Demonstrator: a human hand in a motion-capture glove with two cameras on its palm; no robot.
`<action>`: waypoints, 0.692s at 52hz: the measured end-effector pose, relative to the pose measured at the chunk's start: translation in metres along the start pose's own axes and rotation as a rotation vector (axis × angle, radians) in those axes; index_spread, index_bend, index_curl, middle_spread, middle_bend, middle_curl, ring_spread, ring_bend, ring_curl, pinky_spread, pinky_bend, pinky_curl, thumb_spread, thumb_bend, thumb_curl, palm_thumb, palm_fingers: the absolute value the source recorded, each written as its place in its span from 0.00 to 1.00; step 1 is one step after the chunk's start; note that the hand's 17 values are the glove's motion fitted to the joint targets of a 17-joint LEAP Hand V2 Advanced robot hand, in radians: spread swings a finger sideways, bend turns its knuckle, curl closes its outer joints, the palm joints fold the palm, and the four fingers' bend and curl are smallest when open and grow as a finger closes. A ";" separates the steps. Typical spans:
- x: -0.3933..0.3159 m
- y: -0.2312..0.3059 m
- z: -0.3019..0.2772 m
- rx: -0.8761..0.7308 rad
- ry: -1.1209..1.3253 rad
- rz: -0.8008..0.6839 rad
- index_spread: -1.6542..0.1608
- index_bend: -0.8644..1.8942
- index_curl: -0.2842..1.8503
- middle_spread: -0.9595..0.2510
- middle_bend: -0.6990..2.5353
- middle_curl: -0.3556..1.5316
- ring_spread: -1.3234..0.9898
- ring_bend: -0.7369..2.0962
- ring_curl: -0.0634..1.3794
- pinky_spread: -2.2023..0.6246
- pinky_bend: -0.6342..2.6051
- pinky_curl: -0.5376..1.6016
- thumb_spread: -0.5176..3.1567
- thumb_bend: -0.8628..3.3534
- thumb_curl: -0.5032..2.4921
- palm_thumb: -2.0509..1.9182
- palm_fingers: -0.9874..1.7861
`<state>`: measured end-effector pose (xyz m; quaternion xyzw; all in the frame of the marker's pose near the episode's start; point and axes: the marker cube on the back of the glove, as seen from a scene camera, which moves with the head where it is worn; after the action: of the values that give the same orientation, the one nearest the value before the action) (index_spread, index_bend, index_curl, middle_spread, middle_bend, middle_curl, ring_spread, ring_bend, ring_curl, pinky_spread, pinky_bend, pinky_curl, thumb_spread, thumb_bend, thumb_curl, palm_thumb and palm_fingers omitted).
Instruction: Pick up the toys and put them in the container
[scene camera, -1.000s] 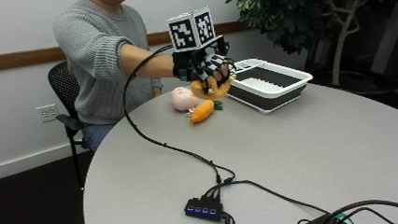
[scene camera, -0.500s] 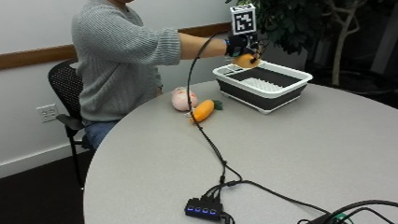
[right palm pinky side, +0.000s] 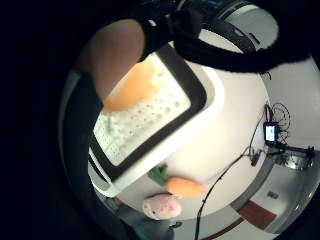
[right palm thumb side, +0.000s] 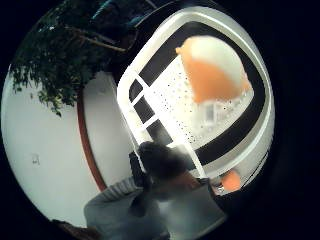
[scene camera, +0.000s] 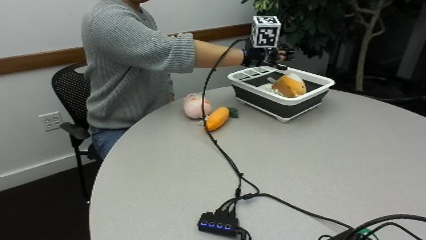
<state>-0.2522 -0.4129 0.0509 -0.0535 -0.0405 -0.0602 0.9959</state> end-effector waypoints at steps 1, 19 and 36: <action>0.001 0.001 0.000 0.001 0.005 -0.003 0.72 0.32 0.38 0.70 0.25 0.42 0.50 0.32 0.35 0.77 0.56 0.45 0.42 0.18 0.38 0.50 0.20; 0.011 0.092 0.002 -0.139 -0.041 -0.126 0.74 0.36 0.30 0.72 0.25 0.35 0.55 0.32 0.29 0.80 0.51 0.42 0.45 0.19 0.31 0.50 0.26; 0.035 0.301 0.007 -0.072 -0.025 -0.195 0.74 0.38 0.29 0.72 0.25 0.31 0.56 0.31 0.26 0.80 0.50 0.41 0.47 0.19 0.28 0.50 0.28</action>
<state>-0.1806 -0.1192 0.0307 -0.0860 -0.0560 -0.1578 0.9821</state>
